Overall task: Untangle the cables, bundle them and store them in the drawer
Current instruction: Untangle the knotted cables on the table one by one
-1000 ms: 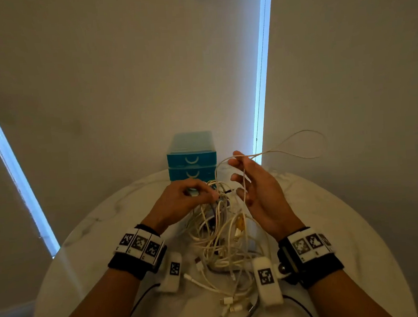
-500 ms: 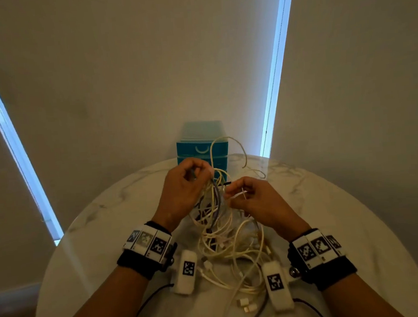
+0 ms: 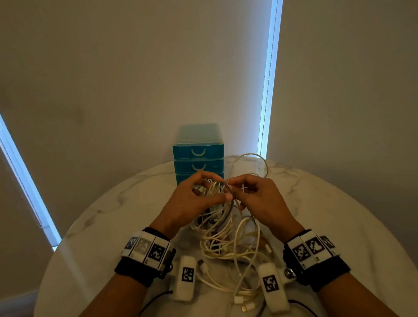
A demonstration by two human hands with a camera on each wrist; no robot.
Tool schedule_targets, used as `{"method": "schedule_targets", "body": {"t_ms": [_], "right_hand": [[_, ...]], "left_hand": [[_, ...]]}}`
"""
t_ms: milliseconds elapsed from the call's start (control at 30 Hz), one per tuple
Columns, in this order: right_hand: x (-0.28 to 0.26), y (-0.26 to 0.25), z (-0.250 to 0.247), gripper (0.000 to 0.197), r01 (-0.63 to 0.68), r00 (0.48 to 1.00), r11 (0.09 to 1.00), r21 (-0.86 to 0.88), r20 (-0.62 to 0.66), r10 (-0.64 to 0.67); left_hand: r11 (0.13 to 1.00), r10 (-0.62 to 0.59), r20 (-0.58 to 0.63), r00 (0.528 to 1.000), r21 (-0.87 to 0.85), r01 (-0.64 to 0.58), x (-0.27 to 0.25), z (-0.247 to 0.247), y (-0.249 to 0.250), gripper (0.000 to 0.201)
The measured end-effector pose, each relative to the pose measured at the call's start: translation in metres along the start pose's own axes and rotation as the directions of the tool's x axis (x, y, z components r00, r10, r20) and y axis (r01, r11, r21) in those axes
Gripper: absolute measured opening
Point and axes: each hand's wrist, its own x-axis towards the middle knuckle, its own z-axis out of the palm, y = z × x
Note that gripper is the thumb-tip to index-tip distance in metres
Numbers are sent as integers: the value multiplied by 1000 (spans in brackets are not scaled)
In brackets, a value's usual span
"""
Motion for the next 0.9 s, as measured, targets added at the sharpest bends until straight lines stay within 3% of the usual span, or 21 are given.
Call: {"method": "schedule_targets", "body": {"t_ms": [133,200,333,500,633,800,900], "right_hand": [[-1,-2,1,4,-4,1000,999,39,-24,5],[-1,-7,1,4,1,998,984,176,-67,11],[1,-21,-5,14,22,985,869,494,-162,67],[-4,-24,0,18,-60,995,928,369,-48,84],[-1,-31,-10,20,-24,998,891,454,-38,46],[-1,-31,-9,22,-68,995,852,520,-22,93],[3,-34,-8,24,-101,990,792,603,-21,143]], "left_hand": [[999,-11,-193,981,30,17,3,-4,-6,14],[1000,-16,-238,971,11,19,5,-9,-13,10],[997,-22,-251,968,-75,3,1,-16,-14,11],[997,29,-199,980,-61,-42,-2,-7,3,9],[1000,12,-64,998,-21,-13,-6,3,4,41],[998,-6,-218,976,-63,-8,-5,0,0,18],[992,-49,-276,960,-122,15,-4,-4,-5,22]]}}
